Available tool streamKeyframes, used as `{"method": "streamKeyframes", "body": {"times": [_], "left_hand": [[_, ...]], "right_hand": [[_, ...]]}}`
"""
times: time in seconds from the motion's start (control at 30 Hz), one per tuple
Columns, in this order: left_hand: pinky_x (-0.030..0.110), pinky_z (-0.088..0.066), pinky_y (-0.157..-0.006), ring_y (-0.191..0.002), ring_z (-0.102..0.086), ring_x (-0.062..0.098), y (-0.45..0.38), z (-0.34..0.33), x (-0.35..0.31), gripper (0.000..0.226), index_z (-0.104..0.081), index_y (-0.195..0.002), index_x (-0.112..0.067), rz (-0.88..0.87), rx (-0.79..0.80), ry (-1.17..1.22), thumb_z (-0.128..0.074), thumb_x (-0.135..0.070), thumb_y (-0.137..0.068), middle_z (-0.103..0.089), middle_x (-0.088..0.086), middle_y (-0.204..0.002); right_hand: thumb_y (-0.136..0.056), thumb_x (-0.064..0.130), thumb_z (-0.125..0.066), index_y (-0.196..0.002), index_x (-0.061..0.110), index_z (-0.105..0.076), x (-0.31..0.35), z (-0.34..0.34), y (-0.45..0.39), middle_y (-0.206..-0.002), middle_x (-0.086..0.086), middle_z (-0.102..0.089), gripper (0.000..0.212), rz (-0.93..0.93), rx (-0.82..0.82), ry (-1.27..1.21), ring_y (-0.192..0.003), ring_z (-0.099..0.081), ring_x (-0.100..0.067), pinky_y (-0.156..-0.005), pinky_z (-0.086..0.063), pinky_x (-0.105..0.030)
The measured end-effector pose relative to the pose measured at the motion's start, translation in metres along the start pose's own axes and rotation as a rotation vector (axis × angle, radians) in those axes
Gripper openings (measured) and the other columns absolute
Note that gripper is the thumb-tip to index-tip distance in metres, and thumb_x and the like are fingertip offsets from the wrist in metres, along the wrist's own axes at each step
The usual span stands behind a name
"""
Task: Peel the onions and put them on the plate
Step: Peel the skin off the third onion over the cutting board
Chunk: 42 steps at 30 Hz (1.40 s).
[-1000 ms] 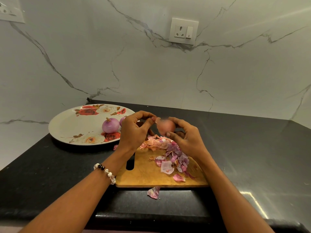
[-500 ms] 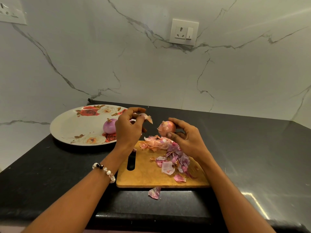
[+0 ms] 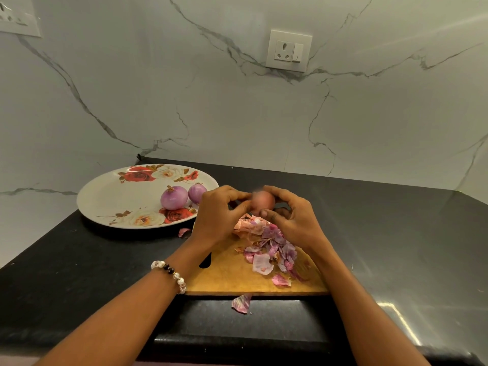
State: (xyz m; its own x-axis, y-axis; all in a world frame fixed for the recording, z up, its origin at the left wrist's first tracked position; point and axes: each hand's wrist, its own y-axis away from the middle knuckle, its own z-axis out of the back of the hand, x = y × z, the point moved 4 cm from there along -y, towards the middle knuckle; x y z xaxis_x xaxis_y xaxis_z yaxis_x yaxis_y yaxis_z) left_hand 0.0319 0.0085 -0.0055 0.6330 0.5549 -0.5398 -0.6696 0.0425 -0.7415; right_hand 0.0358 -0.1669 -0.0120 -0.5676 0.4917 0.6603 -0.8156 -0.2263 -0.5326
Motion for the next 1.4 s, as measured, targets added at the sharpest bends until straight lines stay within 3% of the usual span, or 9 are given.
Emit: {"method": "streamKeyframes", "body": {"times": [0.37,0.5,0.7,0.87,0.97,1.07,1.13,1.27,1.4], "left_hand": [[0.013,-0.046,-0.060,-0.066,-0.057,0.006,0.002,-0.002,-0.002,0.013,-0.070,-0.088,-0.011,0.062,0.043,-0.038,-0.070,-0.024,-0.084,-0.065,-0.003,-0.079],[0.014,-0.050,-0.058,-0.070,-0.062,0.011,0.001,-0.005,0.003,0.013,-0.069,-0.092,-0.013,0.225,0.102,0.098,-0.065,-0.025,-0.089,-0.067,-0.003,-0.080],[0.021,-0.054,-0.053,-0.056,-0.065,0.012,-0.001,-0.002,0.009,0.006,-0.065,-0.091,-0.023,0.457,0.083,0.335,-0.059,-0.023,-0.092,-0.068,-0.003,-0.090],[0.018,-0.052,-0.052,-0.065,-0.065,0.009,-0.002,0.005,0.005,0.025,-0.066,-0.091,-0.023,0.382,0.045,0.331,-0.062,0.000,-0.083,-0.068,-0.011,-0.090],[0.016,-0.048,-0.048,-0.062,-0.064,0.011,-0.003,0.005,0.002,0.003,-0.068,-0.085,-0.022,0.349,0.002,0.327,-0.068,-0.019,-0.086,-0.068,-0.008,-0.081],[0.016,-0.050,-0.050,-0.060,-0.063,0.008,-0.003,0.007,0.003,0.011,-0.066,-0.078,-0.026,0.304,-0.048,0.240,-0.070,-0.034,-0.083,-0.067,-0.009,-0.072],[0.017,-0.052,-0.055,-0.066,-0.064,0.008,-0.003,0.006,0.003,0.009,-0.068,-0.083,-0.024,0.271,-0.024,0.203,-0.073,-0.030,-0.081,-0.067,-0.009,-0.077],[0.011,-0.052,-0.066,-0.085,-0.062,0.003,-0.004,0.004,0.000,0.029,-0.068,-0.103,-0.020,0.160,0.036,0.163,-0.077,-0.014,-0.077,-0.066,-0.007,-0.098],[0.014,-0.054,-0.066,-0.078,-0.065,0.008,-0.002,0.001,0.001,0.030,-0.070,-0.109,-0.015,0.114,0.011,0.122,-0.073,-0.022,-0.080,-0.069,-0.004,-0.099]], "right_hand": [[-0.083,0.012,-0.076,-0.135,0.009,-0.055,0.000,-0.001,0.001,-0.124,-0.003,-0.061,0.056,-0.017,-0.003,-0.037,-0.106,-0.061,-0.012,-0.089,-0.052,-0.015],[-0.085,0.010,-0.074,-0.131,0.016,-0.055,0.000,0.000,0.001,-0.119,0.001,-0.060,0.050,-0.031,0.001,-0.097,-0.104,-0.061,-0.007,-0.083,-0.051,-0.011],[-0.087,0.015,-0.071,-0.127,0.024,-0.054,-0.001,0.006,-0.001,-0.122,0.000,-0.061,0.045,-0.055,-0.059,-0.182,-0.113,-0.060,-0.016,-0.095,-0.054,-0.024],[-0.087,0.016,-0.071,-0.126,0.025,-0.054,-0.002,0.007,-0.001,-0.120,0.000,-0.062,0.044,-0.067,-0.077,-0.196,-0.112,-0.061,-0.014,-0.093,-0.053,-0.023],[-0.086,0.016,-0.071,-0.125,0.026,-0.054,-0.002,0.006,-0.001,-0.119,0.003,-0.061,0.044,-0.072,-0.072,-0.195,-0.110,-0.061,-0.012,-0.092,-0.053,-0.020],[-0.086,0.016,-0.072,-0.125,0.025,-0.055,-0.003,0.006,-0.001,-0.120,0.001,-0.062,0.044,-0.073,-0.073,-0.205,-0.111,-0.061,-0.013,-0.092,-0.053,-0.020],[-0.086,0.016,-0.072,-0.125,0.025,-0.055,-0.002,0.007,0.000,-0.120,0.001,-0.062,0.044,-0.070,-0.073,-0.205,-0.111,-0.061,-0.013,-0.093,-0.053,-0.020],[-0.086,0.014,-0.073,-0.126,0.024,-0.055,-0.003,0.007,-0.001,-0.122,-0.001,-0.062,0.045,-0.070,-0.066,-0.198,-0.113,-0.060,-0.015,-0.095,-0.053,-0.025],[-0.085,0.018,-0.073,-0.126,0.021,-0.056,-0.001,0.006,-0.001,-0.122,-0.001,-0.063,0.045,-0.071,-0.049,-0.212,-0.112,-0.061,-0.016,-0.095,-0.054,-0.024]]}}
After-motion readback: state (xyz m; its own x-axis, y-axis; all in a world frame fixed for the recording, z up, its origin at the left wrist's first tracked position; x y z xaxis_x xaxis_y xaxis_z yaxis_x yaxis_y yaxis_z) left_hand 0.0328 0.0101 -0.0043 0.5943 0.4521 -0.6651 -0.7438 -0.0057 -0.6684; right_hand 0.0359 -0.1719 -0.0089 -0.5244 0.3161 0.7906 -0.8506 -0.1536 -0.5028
